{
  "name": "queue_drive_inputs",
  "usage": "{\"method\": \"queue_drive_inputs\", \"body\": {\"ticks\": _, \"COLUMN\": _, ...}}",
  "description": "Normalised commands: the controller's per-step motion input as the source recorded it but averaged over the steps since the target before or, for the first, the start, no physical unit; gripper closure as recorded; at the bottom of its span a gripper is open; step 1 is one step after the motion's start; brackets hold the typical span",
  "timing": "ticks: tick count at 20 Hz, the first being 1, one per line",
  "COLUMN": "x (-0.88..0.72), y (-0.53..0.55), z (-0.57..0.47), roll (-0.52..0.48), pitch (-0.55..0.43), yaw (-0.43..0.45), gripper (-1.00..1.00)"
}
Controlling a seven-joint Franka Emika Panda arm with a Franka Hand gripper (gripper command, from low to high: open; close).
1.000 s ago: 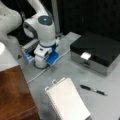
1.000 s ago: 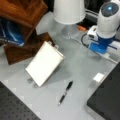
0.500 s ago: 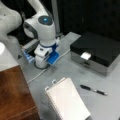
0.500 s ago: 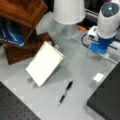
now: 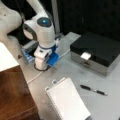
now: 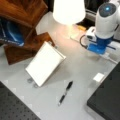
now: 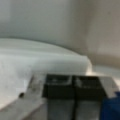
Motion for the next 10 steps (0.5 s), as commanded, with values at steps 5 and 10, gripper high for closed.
{"method": "queue_drive_inputs", "body": {"ticks": 5, "x": -0.73, "y": -0.07, "z": -0.34, "roll": 0.166, "pitch": -0.425, "yaw": -0.064, "gripper": 1.00}}
{"method": "queue_drive_inputs", "body": {"ticks": 10, "x": -0.72, "y": -0.04, "z": -0.19, "roll": 0.135, "pitch": -0.383, "yaw": -0.091, "gripper": 1.00}}
